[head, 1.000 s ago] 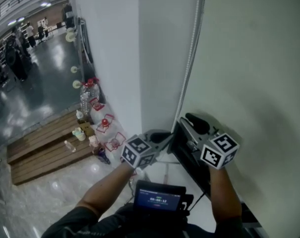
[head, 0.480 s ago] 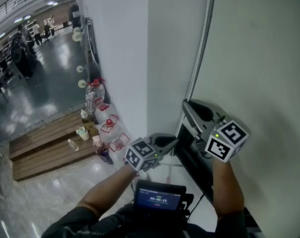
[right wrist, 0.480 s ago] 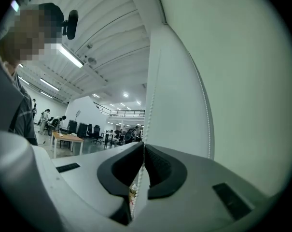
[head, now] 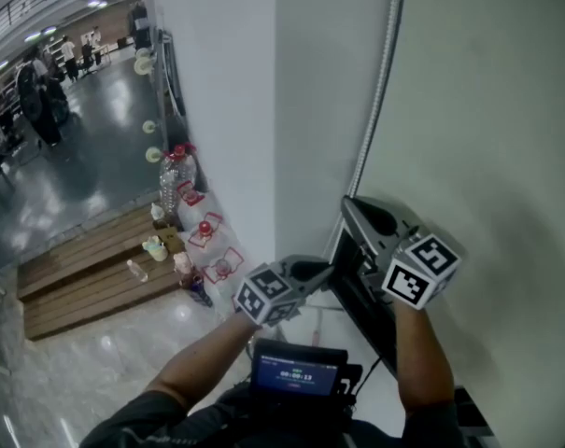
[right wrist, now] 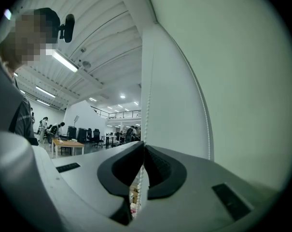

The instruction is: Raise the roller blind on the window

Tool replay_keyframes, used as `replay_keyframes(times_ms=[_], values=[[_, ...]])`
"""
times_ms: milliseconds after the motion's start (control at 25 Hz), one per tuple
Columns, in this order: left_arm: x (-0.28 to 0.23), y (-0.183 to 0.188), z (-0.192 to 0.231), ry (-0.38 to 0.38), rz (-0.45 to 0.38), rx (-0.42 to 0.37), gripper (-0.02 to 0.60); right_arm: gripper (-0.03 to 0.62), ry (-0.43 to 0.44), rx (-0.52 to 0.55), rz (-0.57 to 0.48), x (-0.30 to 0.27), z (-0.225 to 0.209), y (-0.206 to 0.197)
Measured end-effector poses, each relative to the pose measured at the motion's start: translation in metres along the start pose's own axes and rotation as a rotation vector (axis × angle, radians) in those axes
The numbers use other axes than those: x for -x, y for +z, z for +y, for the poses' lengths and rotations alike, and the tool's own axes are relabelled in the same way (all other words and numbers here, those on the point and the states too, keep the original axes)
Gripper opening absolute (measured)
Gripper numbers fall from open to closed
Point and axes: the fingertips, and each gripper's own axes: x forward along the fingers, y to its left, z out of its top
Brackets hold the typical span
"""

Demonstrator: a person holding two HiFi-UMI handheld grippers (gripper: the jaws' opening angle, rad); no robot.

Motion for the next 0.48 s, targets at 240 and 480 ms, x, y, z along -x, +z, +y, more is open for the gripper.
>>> replay_keyframes(times_ms=[240,480], values=[[-0.007,-0.022,0.001,0.001,0.04,0.04,-0.002,0.006,-0.013,-0.04,0.01,0.004,-0.002,-0.026],[0.001,-0.029,0.012,0.035,0.077,0.049,0.005,0.003,-0.022,-0.027,0.012,0.007,-0.003,-0.031]])
